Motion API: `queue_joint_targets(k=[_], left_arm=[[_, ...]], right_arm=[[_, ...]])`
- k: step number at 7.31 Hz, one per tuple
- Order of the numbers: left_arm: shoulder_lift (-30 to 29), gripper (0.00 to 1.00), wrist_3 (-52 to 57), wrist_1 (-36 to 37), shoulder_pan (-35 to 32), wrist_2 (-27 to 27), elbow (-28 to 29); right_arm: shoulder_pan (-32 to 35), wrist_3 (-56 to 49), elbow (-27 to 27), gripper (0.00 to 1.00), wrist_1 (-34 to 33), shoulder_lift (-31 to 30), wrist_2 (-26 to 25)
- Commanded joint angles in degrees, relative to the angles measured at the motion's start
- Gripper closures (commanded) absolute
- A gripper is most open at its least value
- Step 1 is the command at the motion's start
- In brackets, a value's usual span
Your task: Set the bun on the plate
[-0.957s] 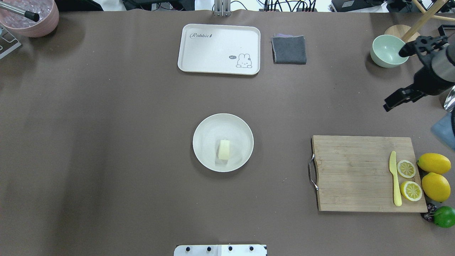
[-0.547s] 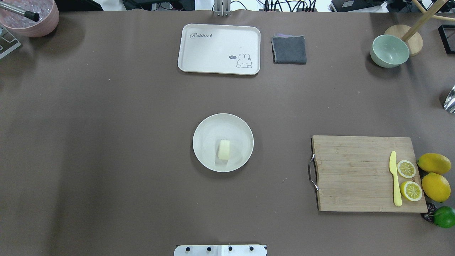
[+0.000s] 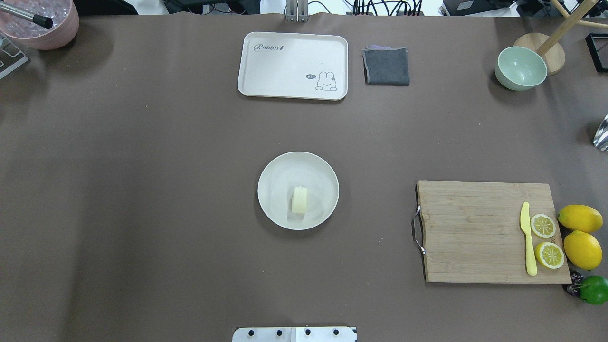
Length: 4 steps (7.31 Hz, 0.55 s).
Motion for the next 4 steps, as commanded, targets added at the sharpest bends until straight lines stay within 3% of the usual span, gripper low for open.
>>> queue_joint_targets(k=[1,3,4], left_arm=[[0.00,0.03,-0.50,0.08,-0.32,-0.04,-0.13],[0.08,0.03,-1.56,-0.18,-0.32,0.56,-0.13],[0.61,0.03,-1.38,-0.27,-0.24,4.75,-0.74]], right_arm=[[0.42,-0.02,-0.14,0.00,0.29,-0.11,0.20],[0.42,0.07,-0.14,0.00,0.38,-0.02,0.38],[0.42,0.16,-0.23,0.00,0.38,-0.02,0.29]])
